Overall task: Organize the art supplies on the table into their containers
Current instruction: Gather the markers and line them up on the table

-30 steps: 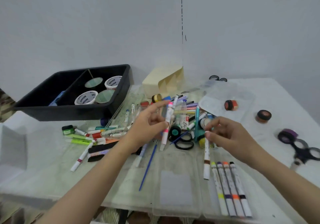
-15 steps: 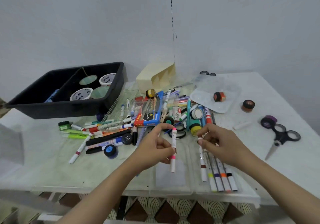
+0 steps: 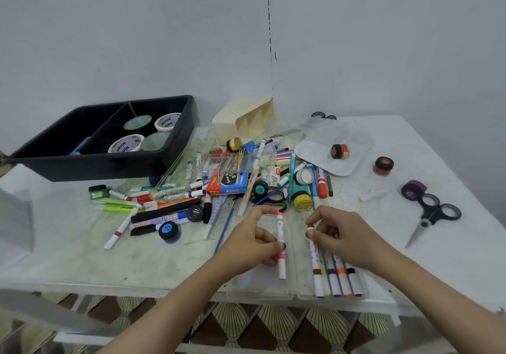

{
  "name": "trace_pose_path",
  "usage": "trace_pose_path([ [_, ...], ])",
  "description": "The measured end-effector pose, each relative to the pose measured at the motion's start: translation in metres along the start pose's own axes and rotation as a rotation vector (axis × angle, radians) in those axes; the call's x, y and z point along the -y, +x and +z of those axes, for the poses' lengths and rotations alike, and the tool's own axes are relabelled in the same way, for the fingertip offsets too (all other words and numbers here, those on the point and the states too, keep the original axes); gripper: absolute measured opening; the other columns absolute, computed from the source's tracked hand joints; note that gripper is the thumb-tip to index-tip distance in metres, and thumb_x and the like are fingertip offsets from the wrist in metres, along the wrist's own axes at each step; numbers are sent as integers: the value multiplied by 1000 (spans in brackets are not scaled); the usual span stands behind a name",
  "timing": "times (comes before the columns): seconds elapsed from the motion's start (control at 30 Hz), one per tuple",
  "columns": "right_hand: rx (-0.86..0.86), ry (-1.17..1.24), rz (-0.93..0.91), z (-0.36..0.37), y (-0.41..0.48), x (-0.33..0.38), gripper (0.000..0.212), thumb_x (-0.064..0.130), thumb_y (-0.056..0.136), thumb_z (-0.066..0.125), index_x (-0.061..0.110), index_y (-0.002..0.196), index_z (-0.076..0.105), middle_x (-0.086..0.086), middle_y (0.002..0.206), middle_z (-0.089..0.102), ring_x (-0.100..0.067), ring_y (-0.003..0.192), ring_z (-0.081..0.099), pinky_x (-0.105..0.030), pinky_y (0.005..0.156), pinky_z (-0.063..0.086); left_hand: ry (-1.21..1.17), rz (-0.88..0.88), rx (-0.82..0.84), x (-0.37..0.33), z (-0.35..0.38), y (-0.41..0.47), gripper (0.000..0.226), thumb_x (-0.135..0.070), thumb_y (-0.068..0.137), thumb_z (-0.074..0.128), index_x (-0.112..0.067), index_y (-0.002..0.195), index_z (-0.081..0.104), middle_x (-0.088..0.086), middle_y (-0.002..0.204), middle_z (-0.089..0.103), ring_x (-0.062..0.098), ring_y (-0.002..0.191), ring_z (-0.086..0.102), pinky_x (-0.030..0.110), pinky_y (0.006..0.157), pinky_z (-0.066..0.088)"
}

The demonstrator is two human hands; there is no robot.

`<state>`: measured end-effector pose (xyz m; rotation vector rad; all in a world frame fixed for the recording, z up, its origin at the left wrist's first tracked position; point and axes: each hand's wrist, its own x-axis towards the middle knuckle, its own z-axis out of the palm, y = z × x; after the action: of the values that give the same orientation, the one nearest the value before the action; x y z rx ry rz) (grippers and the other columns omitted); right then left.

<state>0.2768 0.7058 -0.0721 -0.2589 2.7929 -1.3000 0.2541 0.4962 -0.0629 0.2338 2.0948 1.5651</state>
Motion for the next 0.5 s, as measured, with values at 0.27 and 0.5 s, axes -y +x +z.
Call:
trace_pose_path([
  [0.27,173,-313,-105,0,-5,-9,69,55,79,64,35,139,37,23,102,36,9,93,38,-11,79,32,-15,-10,-34,5,1,3,52,1,81,67,-30,118,48,5,66,67,25,72,68,37,71,58],
  [0.5,93,-333,-176,6,-14,-8,58,51,83,61,32,136,45,18,105,39,5,94,36,-7,81,30,-21,-17,-54,6,1,5,52,1,80,68,-27,119,48,5,66,67,22,67,67,34,68,58],
])
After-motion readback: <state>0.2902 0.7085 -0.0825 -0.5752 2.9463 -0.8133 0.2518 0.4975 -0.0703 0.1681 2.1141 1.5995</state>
